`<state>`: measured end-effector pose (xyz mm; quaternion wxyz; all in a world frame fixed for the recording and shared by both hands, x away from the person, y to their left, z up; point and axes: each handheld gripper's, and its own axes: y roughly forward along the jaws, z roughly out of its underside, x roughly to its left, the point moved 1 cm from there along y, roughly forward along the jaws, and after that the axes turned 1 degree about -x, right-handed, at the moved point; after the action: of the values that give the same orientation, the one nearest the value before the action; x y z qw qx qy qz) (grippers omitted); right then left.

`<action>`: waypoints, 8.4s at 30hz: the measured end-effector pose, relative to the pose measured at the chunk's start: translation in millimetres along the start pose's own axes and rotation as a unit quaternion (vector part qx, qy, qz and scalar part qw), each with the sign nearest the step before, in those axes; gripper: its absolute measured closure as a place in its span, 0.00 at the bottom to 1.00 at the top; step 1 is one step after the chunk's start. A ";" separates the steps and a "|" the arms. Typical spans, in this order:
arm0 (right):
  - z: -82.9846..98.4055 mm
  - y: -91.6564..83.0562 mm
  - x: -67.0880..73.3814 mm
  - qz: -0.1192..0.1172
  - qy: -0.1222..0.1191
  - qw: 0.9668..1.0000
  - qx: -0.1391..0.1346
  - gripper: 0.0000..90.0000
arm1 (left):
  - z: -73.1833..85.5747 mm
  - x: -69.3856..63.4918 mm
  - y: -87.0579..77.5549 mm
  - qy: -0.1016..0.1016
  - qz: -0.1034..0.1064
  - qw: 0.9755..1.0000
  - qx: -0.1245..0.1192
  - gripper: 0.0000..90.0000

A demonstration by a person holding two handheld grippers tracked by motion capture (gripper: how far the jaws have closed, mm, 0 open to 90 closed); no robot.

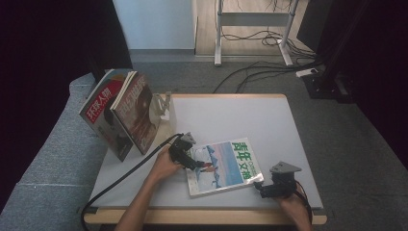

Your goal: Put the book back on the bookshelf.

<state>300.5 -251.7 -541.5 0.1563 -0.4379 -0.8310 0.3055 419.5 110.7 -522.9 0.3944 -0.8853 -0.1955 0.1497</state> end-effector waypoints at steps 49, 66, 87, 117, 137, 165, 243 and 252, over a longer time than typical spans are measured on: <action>-34.1 37.4 -49.8 0.078 0.059 0.995 0.008 0.01 | 36.3 -44.9 -21.1 -0.004 0.035 0.999 0.004 0.00; -30.7 37.7 -53.0 0.103 0.072 0.992 0.022 0.01 | 41.2 -65.1 -22.0 0.010 0.038 0.999 0.007 0.00; -48.5 56.8 -63.2 0.111 0.075 0.990 0.031 0.00 | 48.4 -59.0 -38.0 0.023 0.035 0.999 -0.006 0.00; -61.7 72.0 -65.8 0.106 0.072 0.991 0.031 0.00 | 57.4 -32.0 -31.5 -0.015 -0.066 0.998 -0.002 0.00; -85.6 99.0 -64.6 0.094 0.073 0.992 0.031 0.05 | 58.4 -60.3 -28.4 0.016 -0.031 0.999 -0.027 0.00; -79.2 53.2 -76.8 0.016 0.064 0.997 0.041 0.00 | 73.2 -40.0 -38.6 -0.003 -0.075 0.997 -0.018 0.00; -116.7 83.9 -0.8 -0.130 0.011 0.990 0.052 0.19 | 74.0 -40.0 -38.2 -0.003 -0.074 0.997 -0.019 0.00; -130.0 89.0 -4.2 -0.106 0.008 0.994 0.029 0.50 | 74.0 -40.0 -38.3 -0.003 -0.074 0.997 -0.019 0.00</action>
<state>427.7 -168.7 -499.4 0.2074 -0.3447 -0.8623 0.3075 344.7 162.9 -537.1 0.3866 -0.8753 -0.2650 0.1191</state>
